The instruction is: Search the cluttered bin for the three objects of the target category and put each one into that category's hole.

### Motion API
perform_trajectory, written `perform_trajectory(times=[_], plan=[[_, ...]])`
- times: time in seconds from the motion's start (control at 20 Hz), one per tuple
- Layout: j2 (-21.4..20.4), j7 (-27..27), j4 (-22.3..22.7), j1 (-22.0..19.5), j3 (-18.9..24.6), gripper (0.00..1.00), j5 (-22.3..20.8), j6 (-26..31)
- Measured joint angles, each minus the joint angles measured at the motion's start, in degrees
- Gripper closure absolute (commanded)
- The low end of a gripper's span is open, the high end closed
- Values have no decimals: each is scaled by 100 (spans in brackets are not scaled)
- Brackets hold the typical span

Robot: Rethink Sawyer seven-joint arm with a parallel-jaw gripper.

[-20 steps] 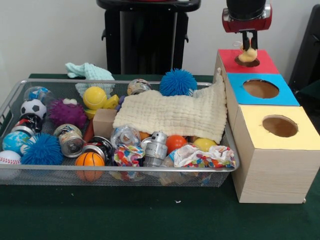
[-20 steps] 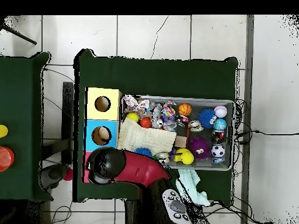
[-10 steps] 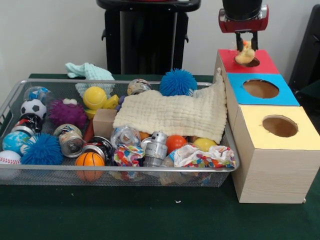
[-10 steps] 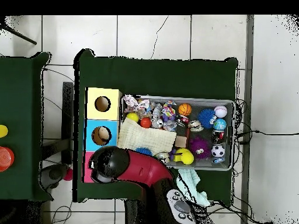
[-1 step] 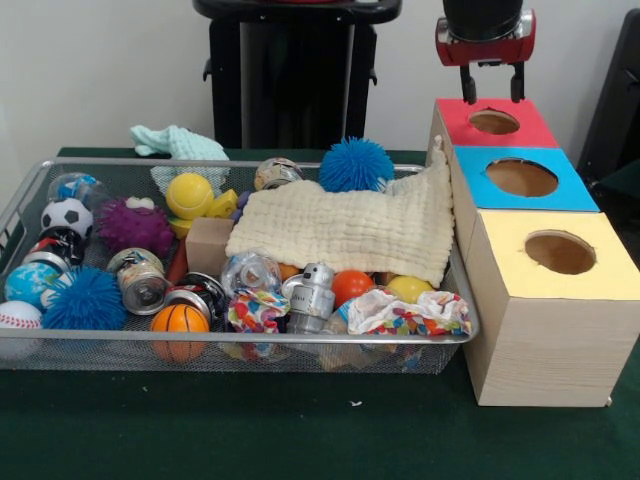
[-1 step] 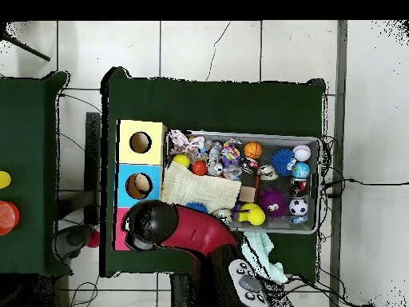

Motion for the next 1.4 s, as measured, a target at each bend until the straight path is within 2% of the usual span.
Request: perform_trajectory(times=[0.5, 0.65, 0.95, 1.2, 1.4], plan=[[1, 0, -72, 8, -4, 0, -28, 31], [0, 0, -227, 27, -33, 0, -190, 117], [-27, 0, -661, 38, -234, 0, -937, 62], [-86, 0, -909, 6, -395, 0, -1354, -344], [-166, 0, -982, -1, -479, 0, -1454, -712]])
